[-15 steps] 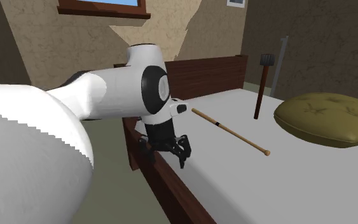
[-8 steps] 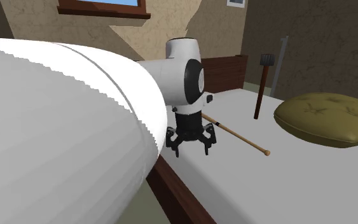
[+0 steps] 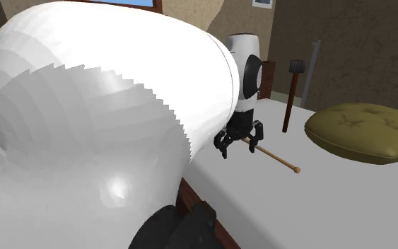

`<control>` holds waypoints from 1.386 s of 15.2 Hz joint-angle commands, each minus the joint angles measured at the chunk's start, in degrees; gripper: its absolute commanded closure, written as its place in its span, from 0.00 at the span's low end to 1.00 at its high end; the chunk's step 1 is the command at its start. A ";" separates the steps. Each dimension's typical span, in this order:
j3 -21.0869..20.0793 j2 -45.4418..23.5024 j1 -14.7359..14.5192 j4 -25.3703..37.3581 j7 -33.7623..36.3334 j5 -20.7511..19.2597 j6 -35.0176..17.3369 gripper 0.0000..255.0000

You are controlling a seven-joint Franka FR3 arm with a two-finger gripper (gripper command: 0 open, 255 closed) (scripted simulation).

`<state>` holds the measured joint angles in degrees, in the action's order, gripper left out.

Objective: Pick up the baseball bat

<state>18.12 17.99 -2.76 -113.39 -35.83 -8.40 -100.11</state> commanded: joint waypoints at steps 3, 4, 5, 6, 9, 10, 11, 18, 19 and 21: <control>4.25 -9.73 -0.67 10.65 -12.38 3.89 1.05 0.00; 5.09 -12.37 -0.63 13.64 -15.36 5.20 1.60 0.00; 5.83 -15.11 -0.46 16.78 -18.31 6.62 2.28 0.00; 6.49 -17.94 -0.16 20.11 -21.23 8.13 3.11 0.00; 7.44 -26.01 1.62 30.08 -28.70 12.52 6.16 0.00; 7.28 -25.77 1.65 29.02 -28.64 12.39 5.30 0.00; 7.22 -25.56 1.60 27.98 -28.60 12.29 4.45 0.00; 7.07 -24.71 1.29 22.64 -28.45 11.93 -0.13 0.00; 7.10 -24.67 1.31 22.55 -28.51 11.92 -0.18 1.00; 7.11 -24.63 1.33 22.44 -28.54 11.91 -0.25 1.00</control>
<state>25.05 -6.28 -1.60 -90.52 -64.31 3.69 -98.98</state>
